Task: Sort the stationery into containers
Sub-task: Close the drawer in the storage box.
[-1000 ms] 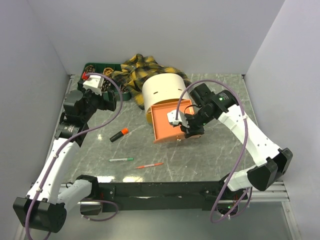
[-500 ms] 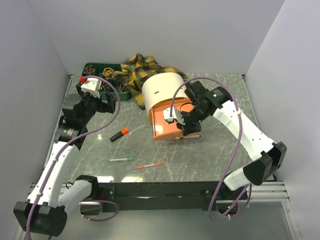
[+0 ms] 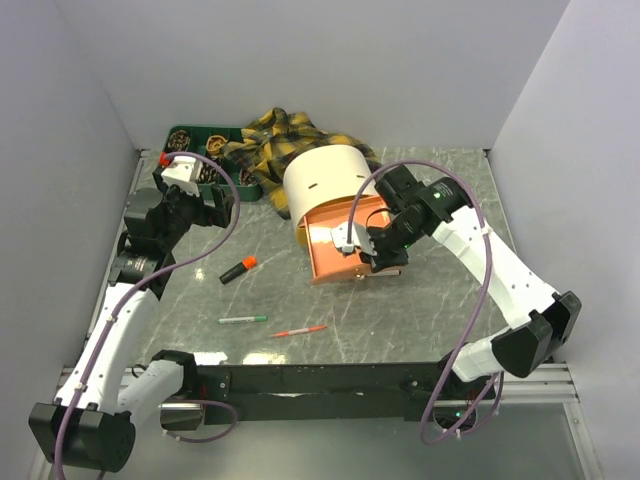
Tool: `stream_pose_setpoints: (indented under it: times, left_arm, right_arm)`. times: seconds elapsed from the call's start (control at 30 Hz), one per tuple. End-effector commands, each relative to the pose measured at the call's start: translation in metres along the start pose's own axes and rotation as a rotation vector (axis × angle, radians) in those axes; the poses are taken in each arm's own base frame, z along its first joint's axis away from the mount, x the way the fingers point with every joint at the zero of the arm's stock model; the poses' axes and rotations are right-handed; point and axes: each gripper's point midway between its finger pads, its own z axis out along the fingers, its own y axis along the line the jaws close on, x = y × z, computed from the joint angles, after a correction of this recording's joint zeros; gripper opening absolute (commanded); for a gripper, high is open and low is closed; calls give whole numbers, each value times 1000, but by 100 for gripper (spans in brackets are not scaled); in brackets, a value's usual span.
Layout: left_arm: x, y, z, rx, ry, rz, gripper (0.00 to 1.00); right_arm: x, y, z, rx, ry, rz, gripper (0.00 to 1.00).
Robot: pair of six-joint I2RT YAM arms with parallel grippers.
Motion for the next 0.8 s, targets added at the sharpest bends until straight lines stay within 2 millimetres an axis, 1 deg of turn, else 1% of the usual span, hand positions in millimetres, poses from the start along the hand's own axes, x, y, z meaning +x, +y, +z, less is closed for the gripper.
stream_pose_setpoints:
  times: [0.0,0.1,0.2,0.33,0.4,0.43,0.47,0.6,0.7,0.77]
  left_arm:
    - [-17,-1,2,21,-54,-12,99]
    - [-14,0,4,24,-45,-27,99]
    - [-12,4,4,23,-42,-52,99]
    - [-7,10,5,14,-31,-70,99]
    - [-6,10,6,15,-27,-68,99]
    - [-4,11,7,13,-20,-69,99]
    - [-4,10,7,16,-18,-68,99]
    - [-6,11,9,18,-19,-52,99]
    - [-7,13,11,12,-18,-45,99]
    - [-4,13,13,16,-8,-47,99]
  right_arm:
    - [-6,19,-12,-8,-29,-181,0]
    - [-2,20,-10,-13,-22,-196,0]
    - [1,17,-7,-21,-4,-234,0]
    - [-7,4,-2,-40,-34,-188,0]
    - [-9,2,-3,-37,-42,-197,0]
    - [-9,5,-3,-38,-44,-216,0]
    - [-5,9,-1,-48,-39,-216,0]
    - [1,21,-1,-50,-31,-206,0]
    - [-5,27,-7,-34,-71,-202,0]
    - [-13,31,-11,-30,-111,-203,0]
